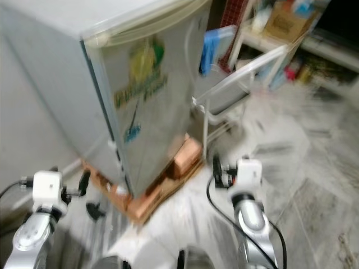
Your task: Restocking fridge
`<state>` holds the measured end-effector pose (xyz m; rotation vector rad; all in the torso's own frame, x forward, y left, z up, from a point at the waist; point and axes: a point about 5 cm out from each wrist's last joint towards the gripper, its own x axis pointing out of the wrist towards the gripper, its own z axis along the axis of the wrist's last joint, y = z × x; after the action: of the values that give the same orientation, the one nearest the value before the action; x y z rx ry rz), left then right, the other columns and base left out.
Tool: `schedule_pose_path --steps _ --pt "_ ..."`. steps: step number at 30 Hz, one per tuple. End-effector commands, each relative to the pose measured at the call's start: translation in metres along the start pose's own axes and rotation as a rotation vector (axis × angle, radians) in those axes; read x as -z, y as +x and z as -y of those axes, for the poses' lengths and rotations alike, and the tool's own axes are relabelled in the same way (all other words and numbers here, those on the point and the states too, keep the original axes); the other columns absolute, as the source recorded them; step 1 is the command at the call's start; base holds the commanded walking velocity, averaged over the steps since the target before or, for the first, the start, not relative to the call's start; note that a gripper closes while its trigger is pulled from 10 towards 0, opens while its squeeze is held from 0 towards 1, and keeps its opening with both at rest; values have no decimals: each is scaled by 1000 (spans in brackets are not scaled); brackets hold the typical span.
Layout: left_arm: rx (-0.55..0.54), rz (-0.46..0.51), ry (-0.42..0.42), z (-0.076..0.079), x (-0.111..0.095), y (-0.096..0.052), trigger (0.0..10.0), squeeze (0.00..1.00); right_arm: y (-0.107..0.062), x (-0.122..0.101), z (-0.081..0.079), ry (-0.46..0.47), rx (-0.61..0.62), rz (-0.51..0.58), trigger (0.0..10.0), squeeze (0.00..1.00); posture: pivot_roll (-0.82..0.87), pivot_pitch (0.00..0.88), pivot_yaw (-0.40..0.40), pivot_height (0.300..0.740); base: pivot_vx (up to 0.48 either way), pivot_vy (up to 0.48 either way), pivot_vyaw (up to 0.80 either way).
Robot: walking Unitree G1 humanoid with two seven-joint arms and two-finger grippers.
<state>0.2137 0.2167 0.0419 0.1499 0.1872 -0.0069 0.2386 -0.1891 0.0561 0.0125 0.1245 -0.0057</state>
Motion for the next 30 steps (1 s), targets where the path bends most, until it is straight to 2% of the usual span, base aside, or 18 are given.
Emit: schedule_pose_path --steps 1,10,21,30 --pt "41 10 0 10 -2 2 10000 0 -1 0 8 -12 28 -7 10000 0 -7 61 -38 740 0 480 -800" --pt "49 12 8 10 -3 3 10000 0 -1 0 7 -11 25 -6 10000 0 -4 61 -36 740 0 386 -800" --pt "62 14 9 10 -3 2 10000 0 0 -1 7 -14 10 -8 10000 0 -1 65 -44 740 0 0 -800" --pt "82 30 -16 4 -7 6 10000 0 1 -1 6 -20 1 -9 10000 0 2 70 -45 740 0 0 -800"
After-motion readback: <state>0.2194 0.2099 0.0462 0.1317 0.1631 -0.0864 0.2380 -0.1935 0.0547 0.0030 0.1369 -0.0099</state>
